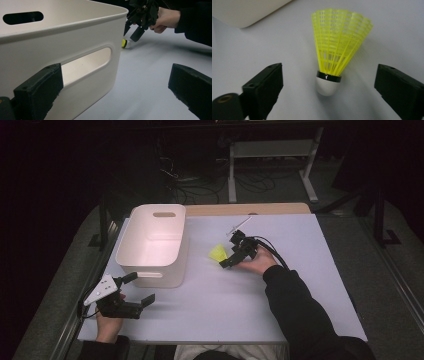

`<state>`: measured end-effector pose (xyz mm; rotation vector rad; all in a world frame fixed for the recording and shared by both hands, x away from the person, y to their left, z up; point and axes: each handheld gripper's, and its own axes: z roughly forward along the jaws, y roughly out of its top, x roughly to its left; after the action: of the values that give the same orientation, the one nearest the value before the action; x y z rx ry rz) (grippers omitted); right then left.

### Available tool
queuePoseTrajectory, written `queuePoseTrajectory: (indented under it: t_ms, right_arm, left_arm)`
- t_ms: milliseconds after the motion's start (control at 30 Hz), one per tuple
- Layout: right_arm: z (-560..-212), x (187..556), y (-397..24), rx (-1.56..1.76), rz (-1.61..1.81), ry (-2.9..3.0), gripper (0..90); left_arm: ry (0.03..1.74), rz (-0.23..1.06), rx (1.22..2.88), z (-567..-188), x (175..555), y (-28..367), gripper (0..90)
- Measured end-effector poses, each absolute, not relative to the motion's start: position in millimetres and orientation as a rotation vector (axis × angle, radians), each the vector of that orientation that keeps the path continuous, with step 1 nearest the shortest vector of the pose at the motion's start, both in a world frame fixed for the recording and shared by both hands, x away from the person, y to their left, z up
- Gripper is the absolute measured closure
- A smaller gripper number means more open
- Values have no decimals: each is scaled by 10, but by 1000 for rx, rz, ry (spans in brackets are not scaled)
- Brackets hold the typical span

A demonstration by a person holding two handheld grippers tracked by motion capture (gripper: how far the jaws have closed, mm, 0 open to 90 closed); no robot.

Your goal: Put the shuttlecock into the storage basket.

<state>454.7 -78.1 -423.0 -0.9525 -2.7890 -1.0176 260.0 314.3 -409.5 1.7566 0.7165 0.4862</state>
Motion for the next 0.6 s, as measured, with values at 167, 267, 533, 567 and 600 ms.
queuePoseTrajectory:
  t_ms: [167, 267, 533, 567, 600]
  right_arm:
    - [-4282, 4562, -802, -971, -1001, -2779, 134]
    - [-4295, 4563, -799, -973, -986, -2777, 165]
    - [-4334, 4567, -779, -989, -946, -2788, 249]
    - [-4341, 4569, -775, -990, -943, -2788, 279]
    - [-4342, 4569, -774, -990, -943, -2787, 299]
  left_arm:
    - [716, 486, 1757, -4095, 2600, 3143, 0]
    - [716, 485, 1756, -4095, 2600, 3143, 0]
    - [714, 484, 1757, -4095, 2600, 3142, 0]
    - [715, 485, 1757, -4095, 2600, 3143, 0]
    - [715, 485, 1757, -4095, 2600, 3142, 0]
